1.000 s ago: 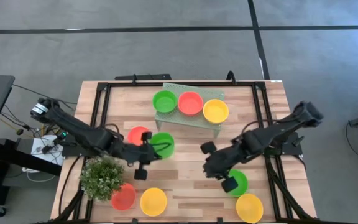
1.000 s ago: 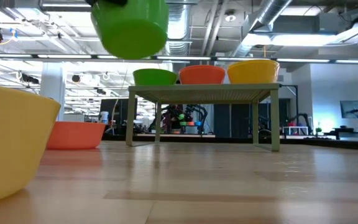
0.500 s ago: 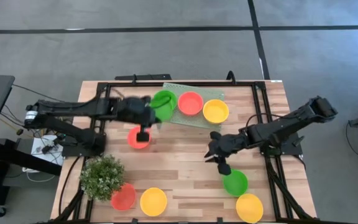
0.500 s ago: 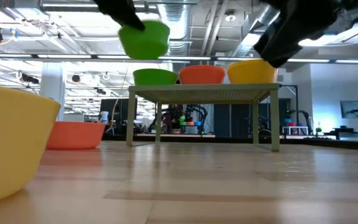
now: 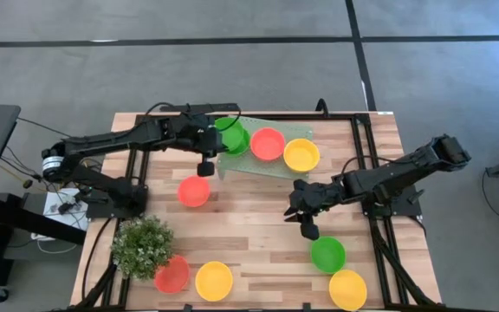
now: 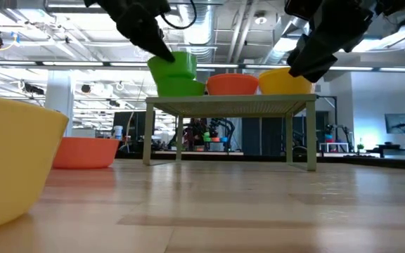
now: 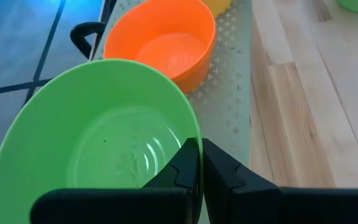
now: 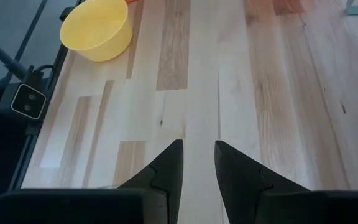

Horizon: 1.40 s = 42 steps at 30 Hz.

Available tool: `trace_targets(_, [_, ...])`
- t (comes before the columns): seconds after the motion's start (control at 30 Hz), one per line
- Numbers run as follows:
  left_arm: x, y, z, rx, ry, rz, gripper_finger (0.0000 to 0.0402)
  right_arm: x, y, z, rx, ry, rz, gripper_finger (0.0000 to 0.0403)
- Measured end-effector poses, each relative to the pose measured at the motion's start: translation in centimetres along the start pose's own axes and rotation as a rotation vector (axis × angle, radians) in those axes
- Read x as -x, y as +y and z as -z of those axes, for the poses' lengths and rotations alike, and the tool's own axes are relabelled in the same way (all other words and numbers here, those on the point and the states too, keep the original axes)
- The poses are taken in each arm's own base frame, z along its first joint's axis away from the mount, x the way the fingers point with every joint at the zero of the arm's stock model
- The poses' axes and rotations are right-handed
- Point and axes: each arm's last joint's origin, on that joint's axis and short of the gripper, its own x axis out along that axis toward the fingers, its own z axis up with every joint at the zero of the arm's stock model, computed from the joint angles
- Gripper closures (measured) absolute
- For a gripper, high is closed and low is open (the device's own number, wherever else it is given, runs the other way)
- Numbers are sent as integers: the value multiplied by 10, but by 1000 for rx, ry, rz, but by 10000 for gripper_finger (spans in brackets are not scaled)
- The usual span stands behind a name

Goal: Pick & Place Mini bowls
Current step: Stack the green bowl on top of the green bowl on the shelf, then stack the orange bowl on top of the orange bowls on the shelf

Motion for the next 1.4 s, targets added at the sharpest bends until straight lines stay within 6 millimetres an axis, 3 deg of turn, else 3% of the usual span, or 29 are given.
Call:
trace_targets(0.27, [3, 0, -5, -18, -42, -17, 392, 0, 0, 0, 3, 0, 0, 316])
trace_targets(0.5, [-21, 0, 3, -25, 29, 9, 390, 0, 0, 0, 3, 0, 0, 316])
trace_targets(0.67, [-24, 0, 2, -28, 23, 8, 388, 0, 0, 0, 3, 0, 0, 316])
trace_targets(1.1, [-22, 0, 1, -30, 31, -42, 315, 0, 0, 0, 3, 0, 0, 316])
trace_targets(1.4, [-15, -29, -19, -107, -34, -71, 265, 0, 2, -7, 3, -75, -24, 316])
